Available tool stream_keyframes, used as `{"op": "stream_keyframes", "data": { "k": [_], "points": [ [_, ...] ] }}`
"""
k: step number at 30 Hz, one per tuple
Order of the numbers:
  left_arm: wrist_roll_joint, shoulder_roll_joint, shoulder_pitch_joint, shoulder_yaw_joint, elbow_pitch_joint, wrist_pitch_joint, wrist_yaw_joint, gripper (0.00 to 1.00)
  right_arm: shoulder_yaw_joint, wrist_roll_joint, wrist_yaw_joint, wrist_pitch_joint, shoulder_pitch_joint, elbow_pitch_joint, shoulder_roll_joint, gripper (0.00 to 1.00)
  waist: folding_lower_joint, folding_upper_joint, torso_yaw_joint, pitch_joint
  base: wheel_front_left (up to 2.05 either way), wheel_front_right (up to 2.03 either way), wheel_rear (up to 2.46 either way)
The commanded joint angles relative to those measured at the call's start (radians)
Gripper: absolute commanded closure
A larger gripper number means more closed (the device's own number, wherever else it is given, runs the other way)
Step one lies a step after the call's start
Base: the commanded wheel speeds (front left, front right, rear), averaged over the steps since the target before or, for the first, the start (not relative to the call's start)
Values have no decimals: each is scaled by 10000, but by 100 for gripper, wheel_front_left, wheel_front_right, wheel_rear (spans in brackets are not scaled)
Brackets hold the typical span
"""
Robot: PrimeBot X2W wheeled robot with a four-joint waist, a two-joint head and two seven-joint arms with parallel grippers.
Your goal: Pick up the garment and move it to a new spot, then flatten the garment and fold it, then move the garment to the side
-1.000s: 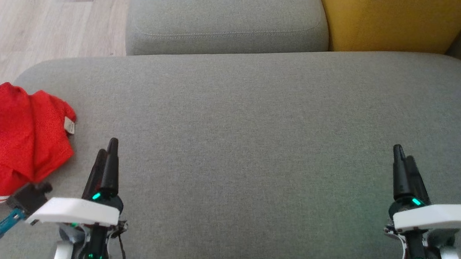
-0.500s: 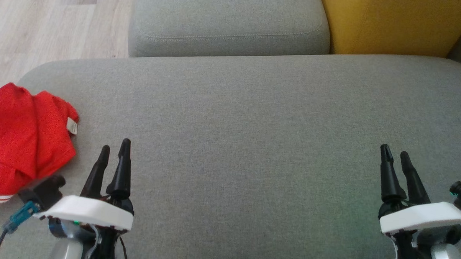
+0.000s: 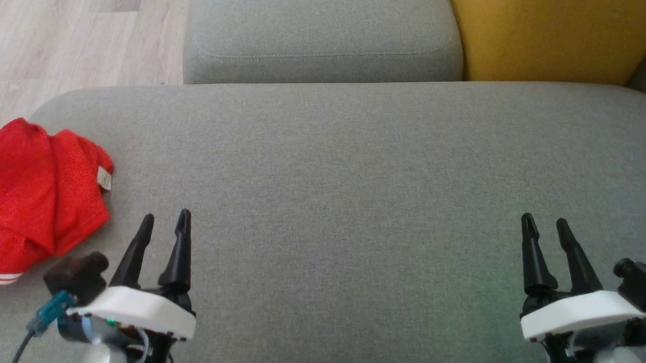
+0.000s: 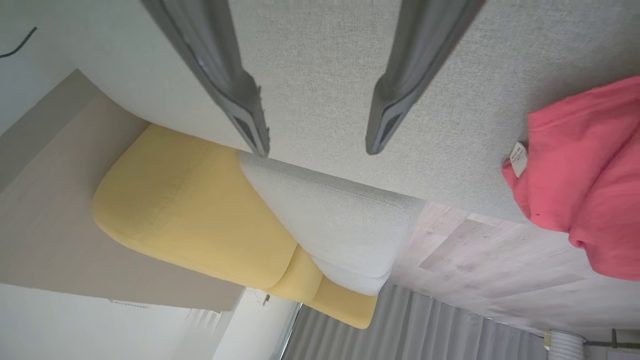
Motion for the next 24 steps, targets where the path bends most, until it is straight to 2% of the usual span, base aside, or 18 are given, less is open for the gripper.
{"op": "stream_keyframes", "data": {
  "k": [1,24],
  "points": [
    [357,224,-332,190,-411,-154,52,0,188,-356,-7,-121,-174,-360,-114,0,0,-1,9,-13,0,0,0],
    [2909,560,-67,-323,-69,-827,756,0,-118,-2863,-8,-265,100,-292,211,0,0,-1,120,-151,0,0,0]
  ]
}}
